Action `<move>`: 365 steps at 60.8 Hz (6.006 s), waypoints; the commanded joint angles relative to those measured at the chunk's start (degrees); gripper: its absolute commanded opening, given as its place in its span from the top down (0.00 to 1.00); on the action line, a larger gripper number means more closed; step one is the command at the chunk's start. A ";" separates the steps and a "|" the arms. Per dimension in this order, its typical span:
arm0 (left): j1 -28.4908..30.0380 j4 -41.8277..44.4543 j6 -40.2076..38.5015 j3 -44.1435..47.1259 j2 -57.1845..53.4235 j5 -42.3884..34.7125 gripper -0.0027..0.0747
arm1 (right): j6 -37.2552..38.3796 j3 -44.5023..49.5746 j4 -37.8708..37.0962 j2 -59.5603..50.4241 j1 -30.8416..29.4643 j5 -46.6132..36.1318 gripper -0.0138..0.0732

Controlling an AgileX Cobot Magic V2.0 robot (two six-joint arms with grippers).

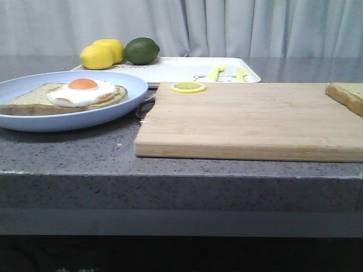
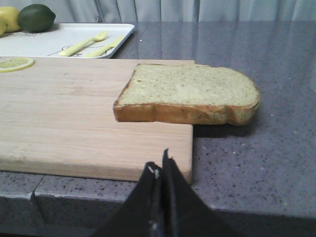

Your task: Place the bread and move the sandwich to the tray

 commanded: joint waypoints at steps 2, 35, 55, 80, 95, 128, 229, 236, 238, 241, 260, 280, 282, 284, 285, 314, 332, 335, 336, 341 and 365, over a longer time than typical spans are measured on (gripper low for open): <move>0.07 -0.46 -0.47 0.67 -1.29 -5.17 0.99 | 0.00 -0.17 -0.02 -1.21 -0.06 -4.29 0.94; 0.07 0.53 -0.47 -10.56 -0.01 -15.89 0.99 | 0.00 -16.05 -0.07 0.66 -0.11 -5.89 0.94; 0.07 11.42 -0.47 -30.49 24.99 -3.66 0.99 | 0.00 -32.84 -0.07 21.81 -0.11 3.07 0.94; 0.07 11.42 -0.47 -31.47 31.79 -4.60 0.59 | 0.00 -34.00 -0.07 28.22 -0.11 3.59 0.51; 0.07 11.42 -0.47 -31.38 31.79 -4.60 0.14 | 0.00 -33.74 -0.07 28.26 -0.11 3.07 0.13; 0.07 11.42 -0.47 -31.38 31.79 -4.60 0.14 | 2.27 -63.44 0.25 61.95 -12.68 31.56 0.23; -0.29 11.42 -0.47 -31.38 31.79 -5.04 0.14 | -28.24 -84.58 27.98 102.11 -27.87 65.91 0.18; -0.29 11.42 -0.47 -31.38 31.79 -5.04 0.14 | -26.17 -84.58 27.98 102.11 -27.87 65.91 0.36; -0.29 11.42 -0.47 -31.38 31.79 -5.04 0.14 | -25.35 -84.58 27.98 102.11 -27.87 65.91 0.43; -0.29 11.42 -0.47 -31.38 31.79 -5.04 0.14 | -24.47 -84.58 27.98 102.06 -27.92 65.91 0.56; -0.29 11.42 -0.47 -31.38 31.79 -5.04 0.14 | -20.24 -84.58 27.97 98.42 -27.92 65.92 0.93; -0.29 11.42 -0.47 -31.38 31.79 -5.04 0.14 | -19.05 -84.58 39.73 86.81 -27.64 65.98 0.93; -0.29 11.42 -0.47 -31.38 31.79 -5.04 0.14 | -19.05 -84.58 41.92 86.13 -27.30 65.98 0.93; -0.29 11.42 -0.47 -31.38 31.79 -5.04 0.14 | -19.05 -84.58 43.92 85.63 -26.71 65.98 0.93; -0.29 11.42 -0.47 -31.38 31.79 -5.04 0.14 | -19.05 -84.58 45.19 85.40 -26.28 65.98 0.93; -0.29 11.42 -0.47 -31.38 31.79 -5.04 0.14 | -27.79 -70.49 75.43 85.14 4.63 49.75 0.93; -0.29 11.42 -0.47 -31.38 31.79 -5.04 0.14 | -28.52 -70.83 85.41 89.34 24.15 22.80 0.93; -0.29 11.42 -0.47 -31.38 31.79 -5.04 0.14 | -28.52 -71.51 87.05 91.05 25.06 20.09 0.93; -0.29 11.42 -0.47 -31.38 31.79 -5.04 0.14 | -28.52 -71.70 87.45 91.83 25.21 19.52 0.93; -0.29 11.42 -0.47 -31.38 31.79 -5.04 0.14 | -28.52 -73.26 89.69 95.28 25.39 18.92 0.93; -0.29 11.42 -0.47 -31.38 31.79 -5.04 0.14 | -28.52 -79.97 89.85 106.18 25.76 22.96 0.85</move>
